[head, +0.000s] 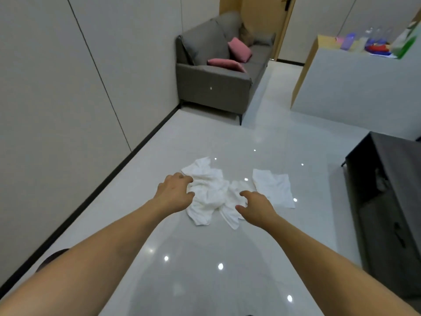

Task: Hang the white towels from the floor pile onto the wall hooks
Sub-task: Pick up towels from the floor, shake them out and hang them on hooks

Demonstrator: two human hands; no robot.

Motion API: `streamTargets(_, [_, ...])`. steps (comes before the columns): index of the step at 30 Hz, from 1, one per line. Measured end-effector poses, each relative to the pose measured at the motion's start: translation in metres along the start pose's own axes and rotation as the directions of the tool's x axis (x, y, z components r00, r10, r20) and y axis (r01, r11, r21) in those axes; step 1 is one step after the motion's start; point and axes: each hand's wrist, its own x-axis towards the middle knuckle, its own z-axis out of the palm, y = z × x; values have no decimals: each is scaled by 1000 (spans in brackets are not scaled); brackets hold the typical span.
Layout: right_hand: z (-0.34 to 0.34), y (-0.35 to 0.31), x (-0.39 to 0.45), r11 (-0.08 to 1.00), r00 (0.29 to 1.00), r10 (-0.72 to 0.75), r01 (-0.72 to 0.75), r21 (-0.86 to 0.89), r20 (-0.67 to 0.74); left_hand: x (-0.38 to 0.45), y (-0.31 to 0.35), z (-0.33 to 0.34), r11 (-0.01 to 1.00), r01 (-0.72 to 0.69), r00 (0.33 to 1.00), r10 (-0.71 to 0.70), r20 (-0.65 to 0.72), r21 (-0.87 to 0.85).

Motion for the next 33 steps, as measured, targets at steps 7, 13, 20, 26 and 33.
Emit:
streamTargets(7, [32,45,120,993,986,100,-108,50,131,130,-9,46,1000,19,990,-18,143,-1])
streamTargets(13, [67,76,267,978,953,128,-168,127,275,258,-19,91,996,91,962,-87,259,-3])
streamTargets(20, [96,97,391,955,879,189,-268,126,438,372,-37,131,982,188,922,-170,348,-20])
streamTargets(26, [163,100,482,928,828,236,-347,134,509,451,-81,199,966,250,879,-200,432,-61])
streamTargets(33, [332,119,608,911,789,297,-402,88,537,566,-185,365,971,219,816,-128,564,-97])
